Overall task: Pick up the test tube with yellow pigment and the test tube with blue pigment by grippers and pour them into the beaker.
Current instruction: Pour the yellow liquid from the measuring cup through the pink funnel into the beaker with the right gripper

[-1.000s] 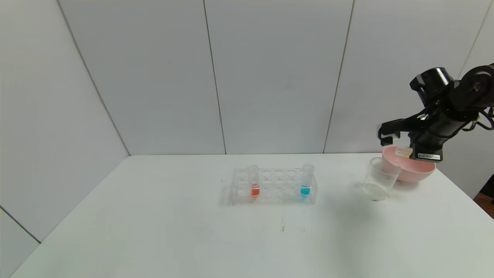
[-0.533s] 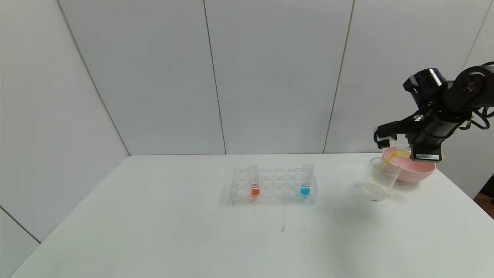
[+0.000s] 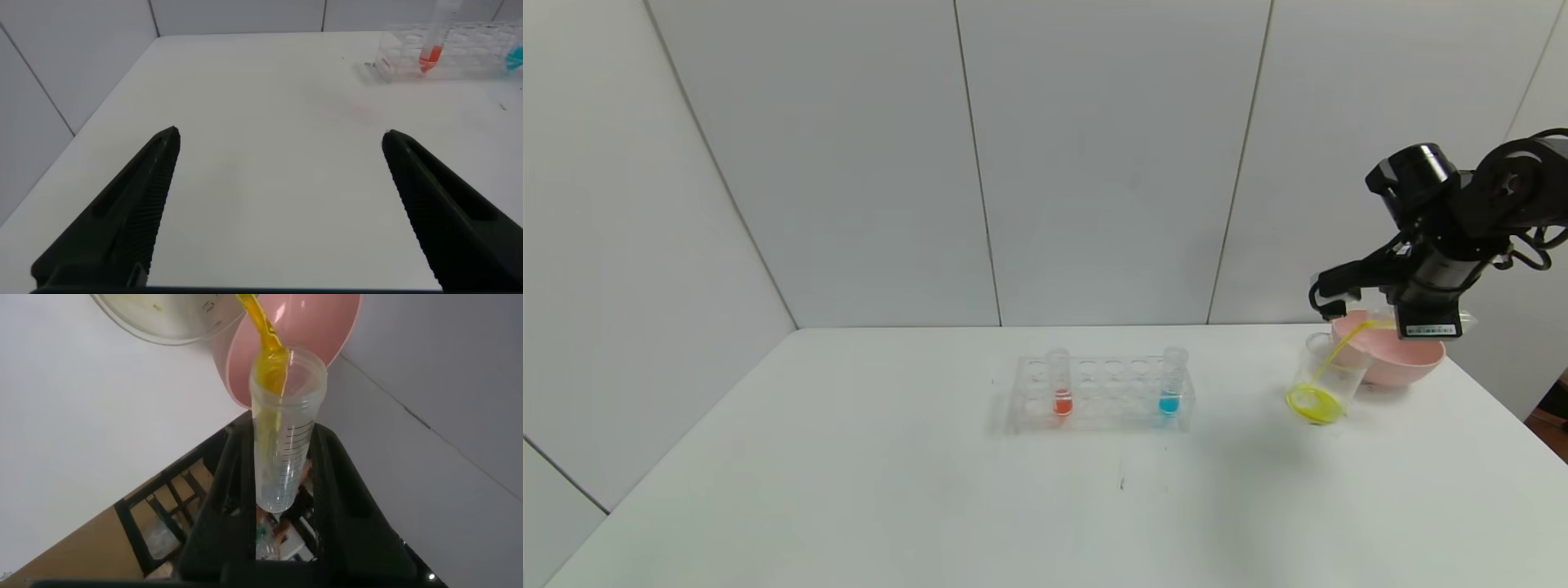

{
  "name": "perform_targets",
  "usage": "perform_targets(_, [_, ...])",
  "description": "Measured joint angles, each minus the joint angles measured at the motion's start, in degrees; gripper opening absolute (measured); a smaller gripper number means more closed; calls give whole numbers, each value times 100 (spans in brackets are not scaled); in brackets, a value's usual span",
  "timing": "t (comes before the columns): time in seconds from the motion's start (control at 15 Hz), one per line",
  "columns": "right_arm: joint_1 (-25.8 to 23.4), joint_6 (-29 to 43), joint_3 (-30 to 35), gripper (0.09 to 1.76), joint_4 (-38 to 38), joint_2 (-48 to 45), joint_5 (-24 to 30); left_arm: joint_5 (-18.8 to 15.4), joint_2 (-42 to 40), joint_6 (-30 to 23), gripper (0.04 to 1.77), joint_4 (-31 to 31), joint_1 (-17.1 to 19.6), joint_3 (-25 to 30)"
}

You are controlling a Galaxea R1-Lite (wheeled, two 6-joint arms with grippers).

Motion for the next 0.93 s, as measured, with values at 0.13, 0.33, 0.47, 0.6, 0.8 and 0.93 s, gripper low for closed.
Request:
perform_targets(0.13, [38,-20,0,47,6,-5,-66,0,0,0,176,-2,0,0])
perform_targets(0.33, [94,-20,0,47,60,-2,-76,0,0,-13,176,0,0,0])
perform_targets(0.47, [132,-20,0,47,71,-2,-76,0,0,0,176,0,0,0])
perform_targets(0.6, [166,-41,0,47,71,-2,-178,0,0,0,176,0,0,0])
perform_targets(0.8, [215,-102,0,47,115,-11,-429,0,0,0,176,0,0,0])
perform_targets(0.93, [234,-101,0,47,189,-35,-462,0,0,-2,176,0,0,0])
